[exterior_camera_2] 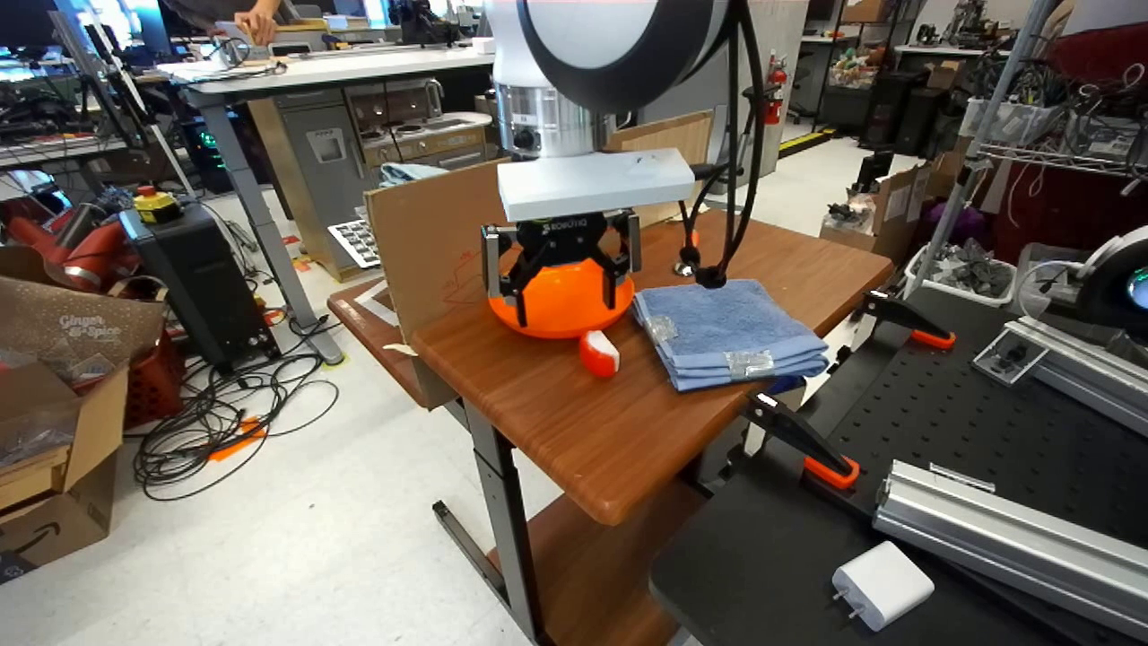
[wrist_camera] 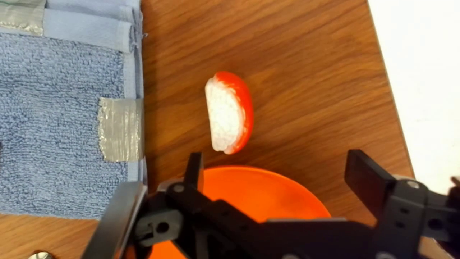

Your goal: Move the plush toy from right to left.

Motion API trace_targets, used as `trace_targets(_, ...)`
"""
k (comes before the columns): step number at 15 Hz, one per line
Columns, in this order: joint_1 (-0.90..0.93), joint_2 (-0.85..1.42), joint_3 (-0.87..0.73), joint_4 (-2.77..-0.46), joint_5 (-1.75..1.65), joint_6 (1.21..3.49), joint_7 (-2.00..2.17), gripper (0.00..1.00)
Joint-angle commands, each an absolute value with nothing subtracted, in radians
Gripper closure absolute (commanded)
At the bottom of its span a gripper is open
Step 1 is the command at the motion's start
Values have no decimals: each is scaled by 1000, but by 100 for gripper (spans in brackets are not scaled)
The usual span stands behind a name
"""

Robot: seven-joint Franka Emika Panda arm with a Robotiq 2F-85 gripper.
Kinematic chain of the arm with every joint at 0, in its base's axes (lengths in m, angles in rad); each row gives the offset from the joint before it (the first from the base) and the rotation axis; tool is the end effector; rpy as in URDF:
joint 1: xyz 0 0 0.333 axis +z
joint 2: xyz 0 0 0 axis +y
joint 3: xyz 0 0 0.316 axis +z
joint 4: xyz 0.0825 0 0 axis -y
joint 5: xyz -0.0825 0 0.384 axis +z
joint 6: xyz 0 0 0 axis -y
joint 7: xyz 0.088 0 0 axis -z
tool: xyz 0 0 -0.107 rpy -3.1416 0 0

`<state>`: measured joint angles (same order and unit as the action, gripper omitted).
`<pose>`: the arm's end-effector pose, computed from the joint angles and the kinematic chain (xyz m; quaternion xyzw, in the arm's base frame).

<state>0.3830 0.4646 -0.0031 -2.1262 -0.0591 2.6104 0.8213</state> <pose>0.5351 0.2150 0.1892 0.9808 -0.1939 0.0171 0.0076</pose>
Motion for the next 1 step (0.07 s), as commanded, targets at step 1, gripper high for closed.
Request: trace_targets(1, 377, 464, 3, -2125, -63, 2608, 823, 0)
